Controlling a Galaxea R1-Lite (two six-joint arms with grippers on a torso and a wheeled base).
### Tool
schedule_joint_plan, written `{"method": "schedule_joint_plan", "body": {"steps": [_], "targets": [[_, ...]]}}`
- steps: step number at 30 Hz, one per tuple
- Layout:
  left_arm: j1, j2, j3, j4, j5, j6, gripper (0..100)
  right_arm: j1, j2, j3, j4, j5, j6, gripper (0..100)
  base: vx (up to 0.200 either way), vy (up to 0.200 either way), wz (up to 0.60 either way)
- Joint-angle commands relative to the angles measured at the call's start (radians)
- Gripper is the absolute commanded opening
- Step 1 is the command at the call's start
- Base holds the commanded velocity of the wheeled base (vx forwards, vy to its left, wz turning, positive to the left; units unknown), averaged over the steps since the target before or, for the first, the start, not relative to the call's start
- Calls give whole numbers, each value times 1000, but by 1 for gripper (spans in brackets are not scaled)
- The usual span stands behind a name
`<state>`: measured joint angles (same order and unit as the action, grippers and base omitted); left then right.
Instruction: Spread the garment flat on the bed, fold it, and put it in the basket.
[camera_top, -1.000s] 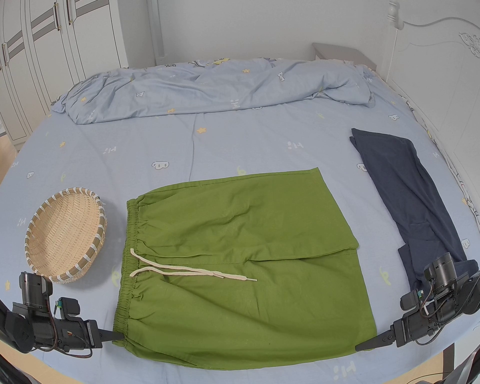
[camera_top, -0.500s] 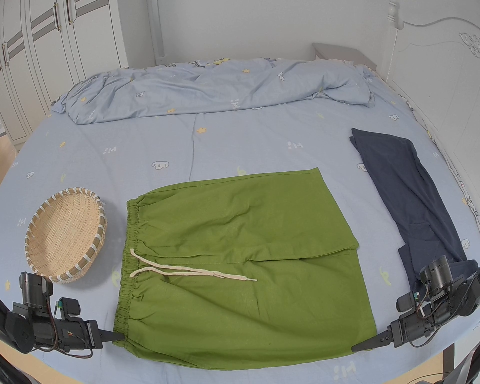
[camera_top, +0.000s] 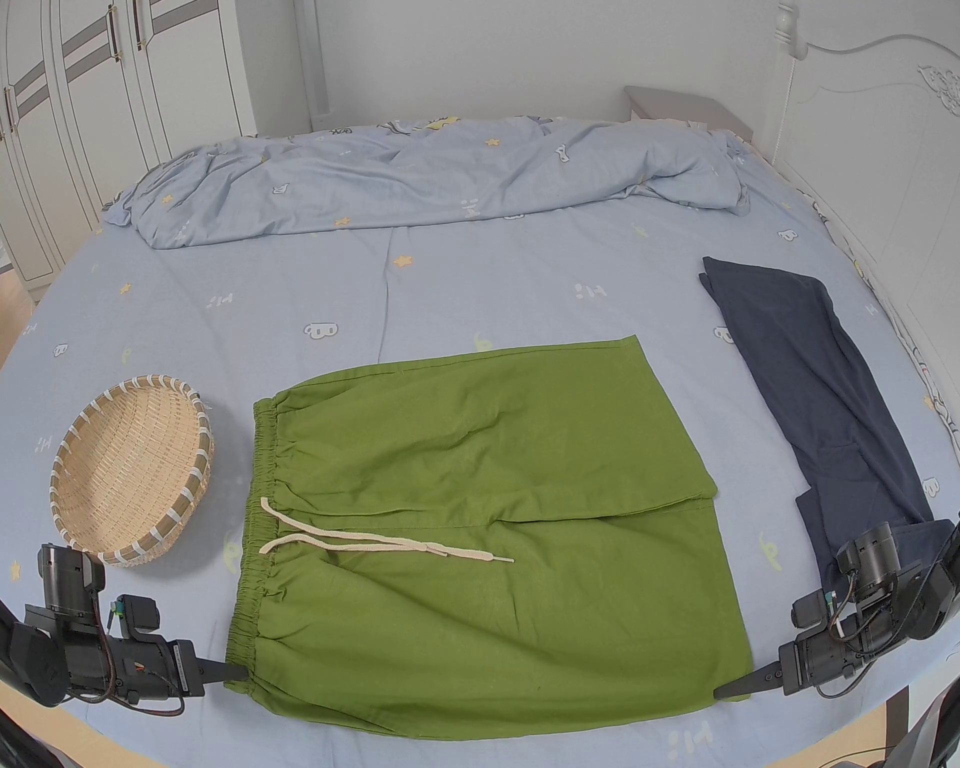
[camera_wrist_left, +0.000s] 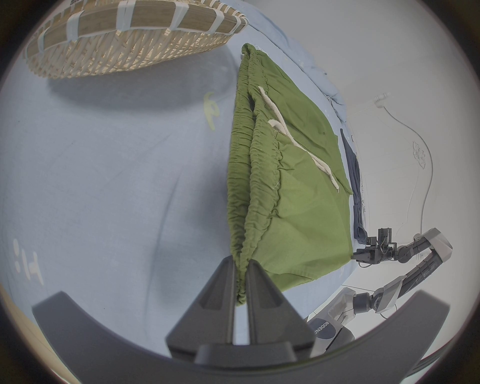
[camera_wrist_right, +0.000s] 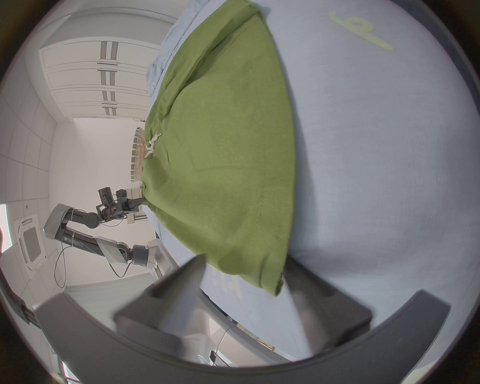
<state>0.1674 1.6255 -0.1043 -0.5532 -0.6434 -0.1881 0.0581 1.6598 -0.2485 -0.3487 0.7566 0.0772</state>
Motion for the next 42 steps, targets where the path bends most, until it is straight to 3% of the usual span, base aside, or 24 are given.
{"method": "schedule_joint_plan", "body": {"steps": [1, 8, 17, 22, 23, 26, 30, 31, 32, 34, 37, 38, 42], "targets": [[1, -1, 0, -1, -1, -1, 0, -37, -5, 3, 1, 13, -4, 0, 0, 0, 0], [4, -4, 0, -1, -1, -1, 0, -58, -92, 31, 8, 20, -7, 0, 0, 0, 0], [-6, -6, -12, -1, -1, -4, 0, -29, -250, 38, 76, 20, 1, 0, 0, 0, 0], [-14, -128, -49, 6, 13, -34, 0, 5, -440, -81, 261, 20, 7, 0, 0, 0, 0], [-37, -184, -80, 19, 13, -71, 0, 11, -500, -169, 381, 18, 12, 0, 0, 0, 0], [-65, -253, -170, 113, 14, -117, 0, 11, -543, -324, 548, 18, 18, 0, 0, 0, 0], [-71, -282, -422, 443, 16, -126, 0, 9, -540, -499, 648, 9, 32, 0, 0, 0, 0], [-71, -282, -431, 455, 16, -126, 0, 8, -540, -505, 651, 9, 33, 0, 0, 0, 0], [-69, -269, -574, 622, 16, -126, 0, 6, -529, -580, 674, 9, 61, 0, 0, 0, 0], [-69, -251, -670, 719, 16, -125, 0, 8, -511, -640, 692, 9, 88, 0, 0, 0, 0], [-69, -230, -739, 765, 16, -125, 0, 9, -495, -690, 703, 9, 107, 0, 0, 0, 0], [-71, -179, -830, 792, 16, -126, 0, 11, -442, -788, 723, 7, 131, 0, 0, 0, 0], [-71, -136, -884, 792, 16, -128, 0, 22, -393, -884, 749, -31, 148, 0, 0, 0, 0]]}}
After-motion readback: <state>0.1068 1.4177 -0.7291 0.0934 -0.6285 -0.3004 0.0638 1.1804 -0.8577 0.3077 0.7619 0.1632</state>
